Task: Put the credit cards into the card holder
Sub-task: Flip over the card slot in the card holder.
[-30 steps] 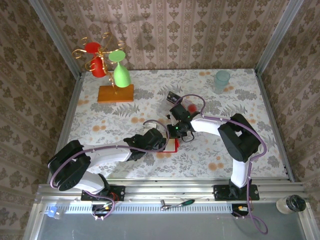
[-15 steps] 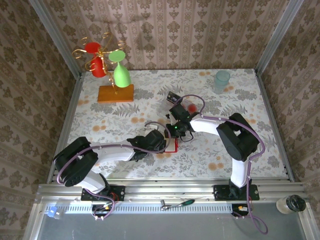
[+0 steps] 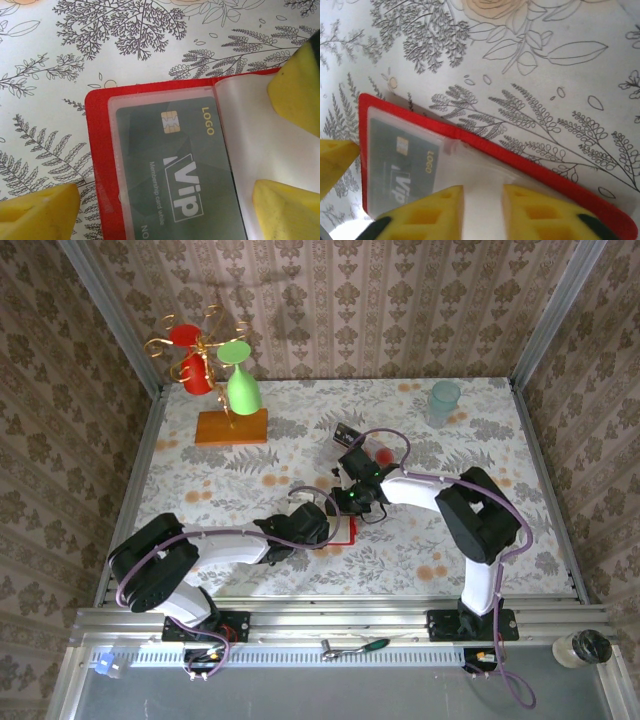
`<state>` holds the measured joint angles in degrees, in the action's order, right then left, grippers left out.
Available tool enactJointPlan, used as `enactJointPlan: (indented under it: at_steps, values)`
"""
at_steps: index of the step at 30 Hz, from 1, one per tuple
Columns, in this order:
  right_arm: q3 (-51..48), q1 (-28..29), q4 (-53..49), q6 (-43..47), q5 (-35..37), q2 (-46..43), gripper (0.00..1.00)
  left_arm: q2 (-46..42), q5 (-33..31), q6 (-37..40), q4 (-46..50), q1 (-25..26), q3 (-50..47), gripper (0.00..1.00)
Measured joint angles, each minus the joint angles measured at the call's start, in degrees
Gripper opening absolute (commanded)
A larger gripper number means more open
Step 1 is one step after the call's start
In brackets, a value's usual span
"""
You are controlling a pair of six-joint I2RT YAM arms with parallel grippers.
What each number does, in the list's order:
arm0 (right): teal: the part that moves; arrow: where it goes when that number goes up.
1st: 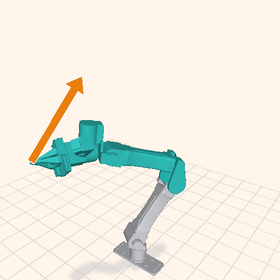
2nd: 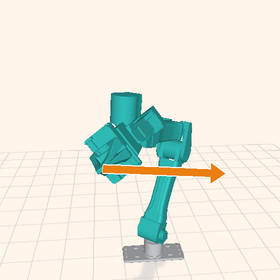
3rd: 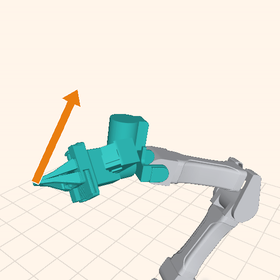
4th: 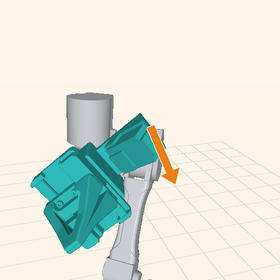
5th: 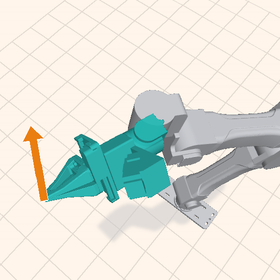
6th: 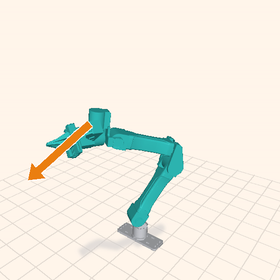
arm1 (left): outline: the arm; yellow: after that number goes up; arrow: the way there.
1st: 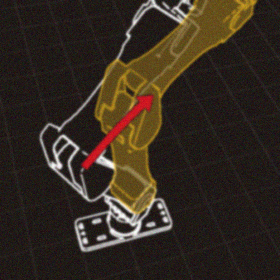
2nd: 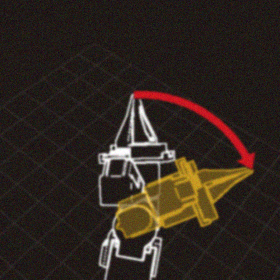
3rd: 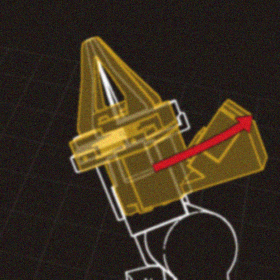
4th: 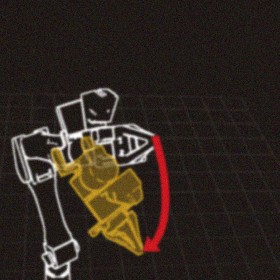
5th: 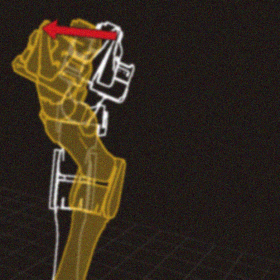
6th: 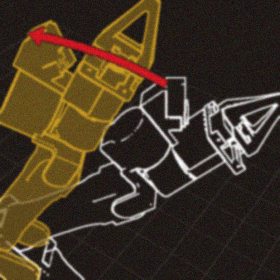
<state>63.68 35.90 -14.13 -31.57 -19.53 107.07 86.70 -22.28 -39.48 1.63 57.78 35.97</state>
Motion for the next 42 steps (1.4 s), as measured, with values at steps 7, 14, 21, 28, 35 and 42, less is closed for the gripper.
enactJointPlan:
  at_steps: [7,14,21,28,35,42]
  values:
    - [-2.27,0.00,0.48,-1.92,1.27,-2.99,0.43,0.37,0.15,0.00,-0.87,0.00,-0.55,0.86]
    - [-3.91,0.00,1.73,-3.43,1.33,-2.99,0.47,0.37,0.17,-0.02,-1.22,0.00,-0.76,0.86]
    - [-3.91,0.00,2.29,-4.66,1.14,-2.99,0.55,0.37,0.17,-0.04,-1.27,0.00,-0.76,0.86]
    - [-5.60,0.04,2.71,-5.38,1.20,-5.57,0.58,0.37,0.20,-0.42,-1.27,0.00,-0.79,0.86]
    - [-8.04,0.04,4.70,-7.52,1.14,-7.58,0.58,0.37,0.20,-0.44,-1.68,0.00,-1.09,0.86]
    - [-8.59,0.04,6.80,-8.98,0.57,-7.26,0.58,0.37,0.20,-0.44,-1.73,0.00,-1.09,0.86]
